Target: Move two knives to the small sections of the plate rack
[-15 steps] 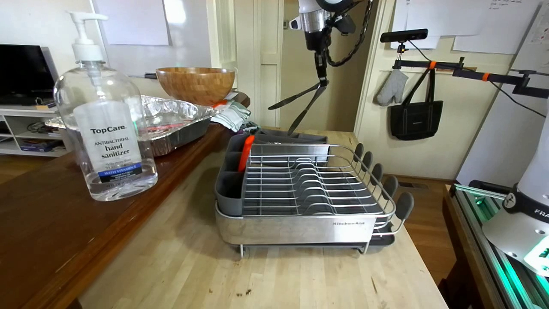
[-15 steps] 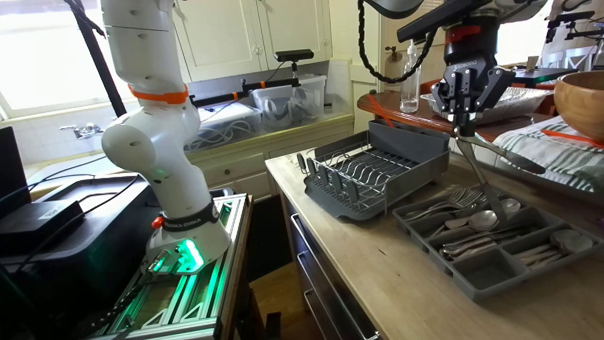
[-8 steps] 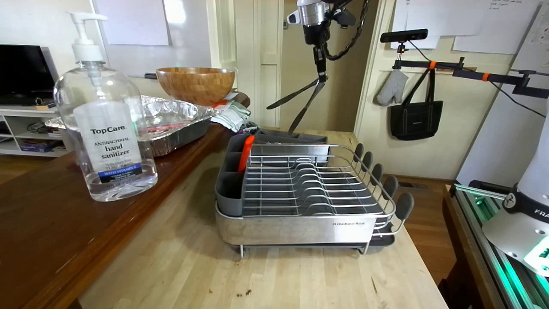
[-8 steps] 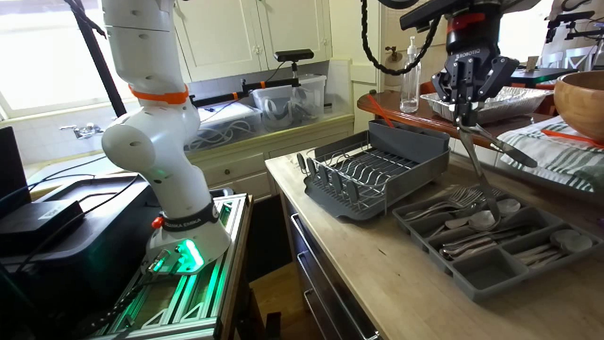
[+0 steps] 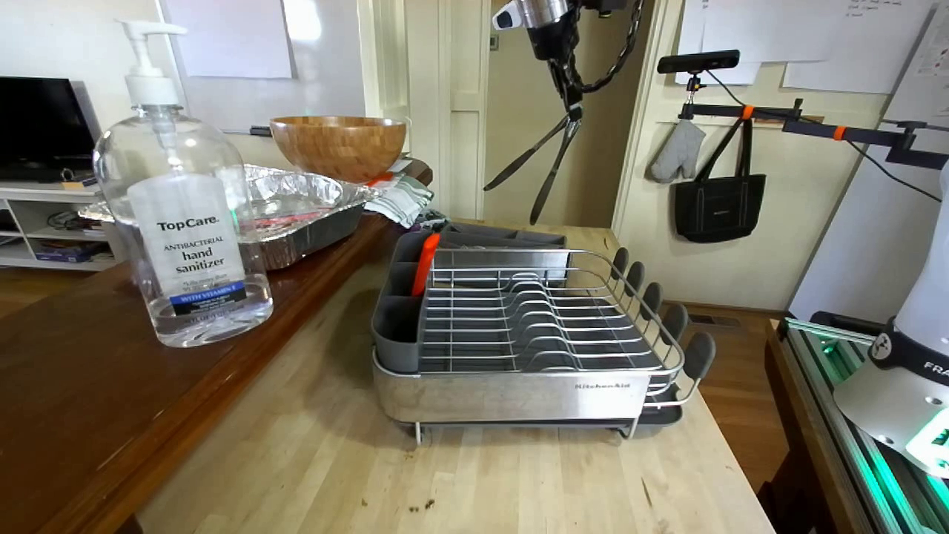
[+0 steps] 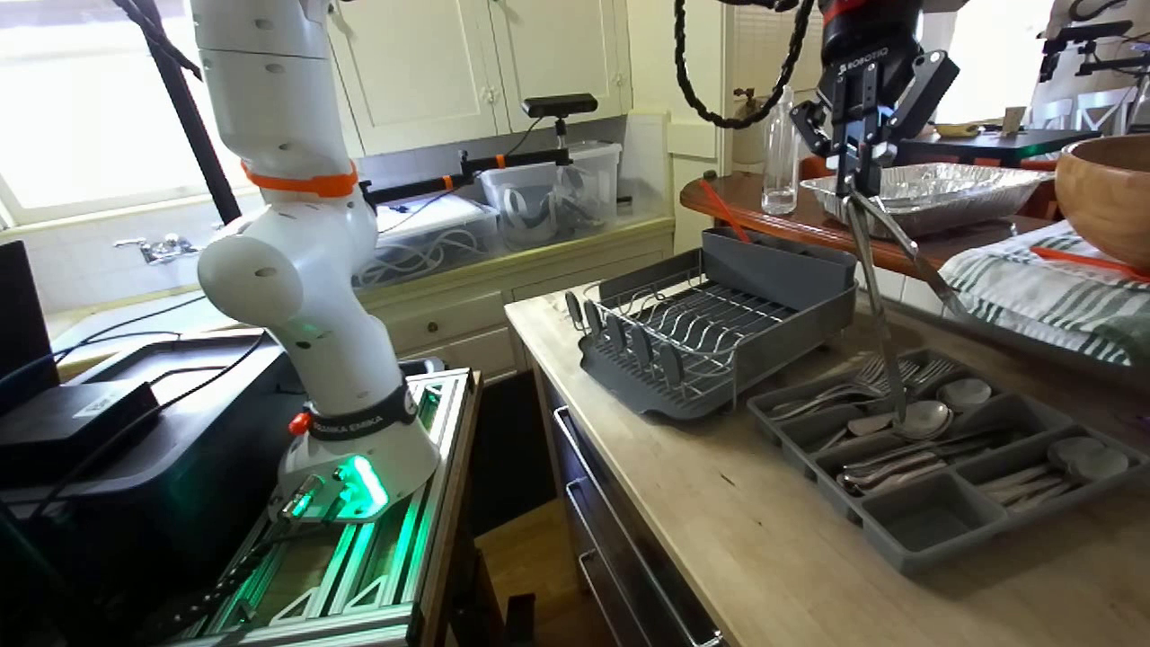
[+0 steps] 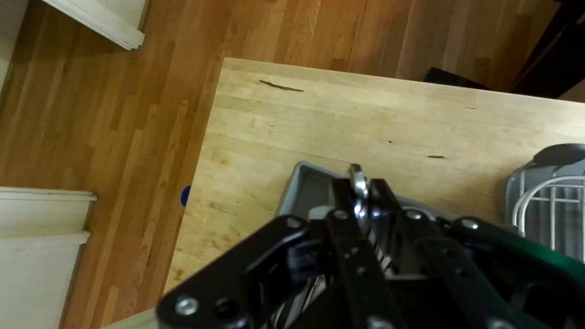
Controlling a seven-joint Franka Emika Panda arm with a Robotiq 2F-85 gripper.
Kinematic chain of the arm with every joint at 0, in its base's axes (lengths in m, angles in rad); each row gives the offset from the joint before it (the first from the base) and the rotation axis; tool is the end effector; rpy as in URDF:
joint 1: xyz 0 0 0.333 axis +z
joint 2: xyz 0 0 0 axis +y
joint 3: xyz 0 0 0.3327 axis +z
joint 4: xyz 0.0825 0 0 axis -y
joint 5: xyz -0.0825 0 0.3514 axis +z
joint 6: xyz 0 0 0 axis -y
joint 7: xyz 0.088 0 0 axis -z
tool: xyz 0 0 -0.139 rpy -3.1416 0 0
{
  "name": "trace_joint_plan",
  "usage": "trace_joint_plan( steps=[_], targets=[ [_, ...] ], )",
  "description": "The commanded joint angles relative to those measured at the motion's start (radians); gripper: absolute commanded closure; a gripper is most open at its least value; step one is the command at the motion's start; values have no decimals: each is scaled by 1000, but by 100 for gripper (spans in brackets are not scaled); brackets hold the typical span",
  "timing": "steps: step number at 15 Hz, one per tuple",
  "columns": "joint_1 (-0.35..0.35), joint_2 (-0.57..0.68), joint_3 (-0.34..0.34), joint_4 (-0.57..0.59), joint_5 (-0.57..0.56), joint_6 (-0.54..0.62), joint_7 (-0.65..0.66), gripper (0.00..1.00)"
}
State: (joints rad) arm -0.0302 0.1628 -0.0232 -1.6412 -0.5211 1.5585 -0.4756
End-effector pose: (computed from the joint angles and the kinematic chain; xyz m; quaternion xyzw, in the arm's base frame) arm 0.5477 -0.0983 0.5091 0.9313 0.2285 -0.1816 0.2180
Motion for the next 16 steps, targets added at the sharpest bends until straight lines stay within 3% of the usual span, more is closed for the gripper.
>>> trace_joint_plan(
  steps=[1,4,5,6,9,16],
  targets=[
    [-1,-1,2,-1,-6,-3,0,84],
    [-2,-3,0,-6,-11,-4,0,84],
    [-2,-3,0,-6,-11,-4,0,96],
    [10,-10,8,-10,-48,5,-27,96],
    [44,-7,44,46,-133,-18,-140,96],
    [134,33,135,197,-168,-51,-434,96]
  ],
)
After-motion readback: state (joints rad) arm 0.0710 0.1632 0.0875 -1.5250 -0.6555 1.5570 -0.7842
